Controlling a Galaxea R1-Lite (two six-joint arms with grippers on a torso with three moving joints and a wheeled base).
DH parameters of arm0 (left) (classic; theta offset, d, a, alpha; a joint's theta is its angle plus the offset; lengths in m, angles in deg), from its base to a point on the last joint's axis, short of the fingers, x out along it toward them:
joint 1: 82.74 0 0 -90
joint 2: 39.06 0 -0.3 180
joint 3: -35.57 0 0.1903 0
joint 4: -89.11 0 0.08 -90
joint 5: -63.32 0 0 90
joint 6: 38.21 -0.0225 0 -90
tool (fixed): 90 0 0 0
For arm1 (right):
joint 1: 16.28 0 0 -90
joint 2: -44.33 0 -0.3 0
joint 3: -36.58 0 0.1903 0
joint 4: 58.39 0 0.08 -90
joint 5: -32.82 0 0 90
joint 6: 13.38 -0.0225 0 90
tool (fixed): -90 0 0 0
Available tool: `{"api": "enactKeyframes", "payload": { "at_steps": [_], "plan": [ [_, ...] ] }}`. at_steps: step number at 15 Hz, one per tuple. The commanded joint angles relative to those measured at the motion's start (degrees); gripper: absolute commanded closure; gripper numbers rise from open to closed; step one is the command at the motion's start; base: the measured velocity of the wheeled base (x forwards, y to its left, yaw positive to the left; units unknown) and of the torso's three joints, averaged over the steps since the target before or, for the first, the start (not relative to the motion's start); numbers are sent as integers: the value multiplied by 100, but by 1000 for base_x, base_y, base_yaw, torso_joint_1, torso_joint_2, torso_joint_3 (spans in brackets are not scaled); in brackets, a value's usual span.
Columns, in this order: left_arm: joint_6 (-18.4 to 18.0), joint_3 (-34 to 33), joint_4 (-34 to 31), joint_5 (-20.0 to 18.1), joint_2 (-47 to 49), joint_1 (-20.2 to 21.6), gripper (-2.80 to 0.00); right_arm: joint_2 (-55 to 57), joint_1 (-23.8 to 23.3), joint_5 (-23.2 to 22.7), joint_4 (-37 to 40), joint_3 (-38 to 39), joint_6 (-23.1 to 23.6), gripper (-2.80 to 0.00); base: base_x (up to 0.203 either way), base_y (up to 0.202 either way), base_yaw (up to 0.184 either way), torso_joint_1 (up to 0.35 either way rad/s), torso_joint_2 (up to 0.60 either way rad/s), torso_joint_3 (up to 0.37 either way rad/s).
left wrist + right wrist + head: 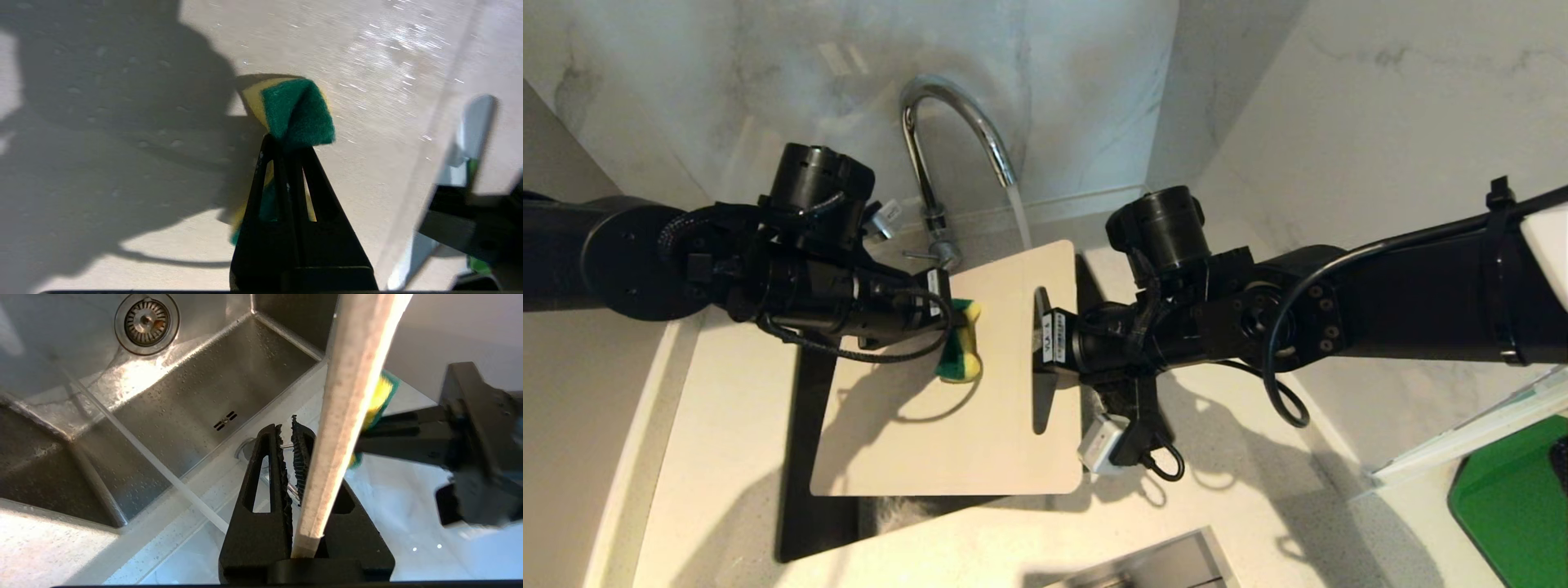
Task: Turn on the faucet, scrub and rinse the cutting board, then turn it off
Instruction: Scrub the cutting board underwater
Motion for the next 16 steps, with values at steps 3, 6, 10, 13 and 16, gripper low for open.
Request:
{"api": "enactKeyframes", "payload": {
  "at_steps": [3,6,10,13,16],
  "plan": [
    [5,-274,-16,-4,27,297,0,-72,2,-26,-7,34,85,0,0,0,0,0,0,0],
    [28,-485,-7,-52,19,589,0,-107,2,-26,-5,84,85,0,0,0,0,0,0,0],
    [-22,-856,278,-223,44,1037,0,-124,2,-26,-4,84,85,0,0,0,0,0,0,0],
    [-165,-1405,709,-352,28,1323,0,-124,2,-26,-4,84,77,0,0,0,0,0,0,0],
    [-321,-1744,1023,-517,35,1809,0,-115,2,0,-28,152,-204,0,0,0,0,0,0,0]
  ]
}}
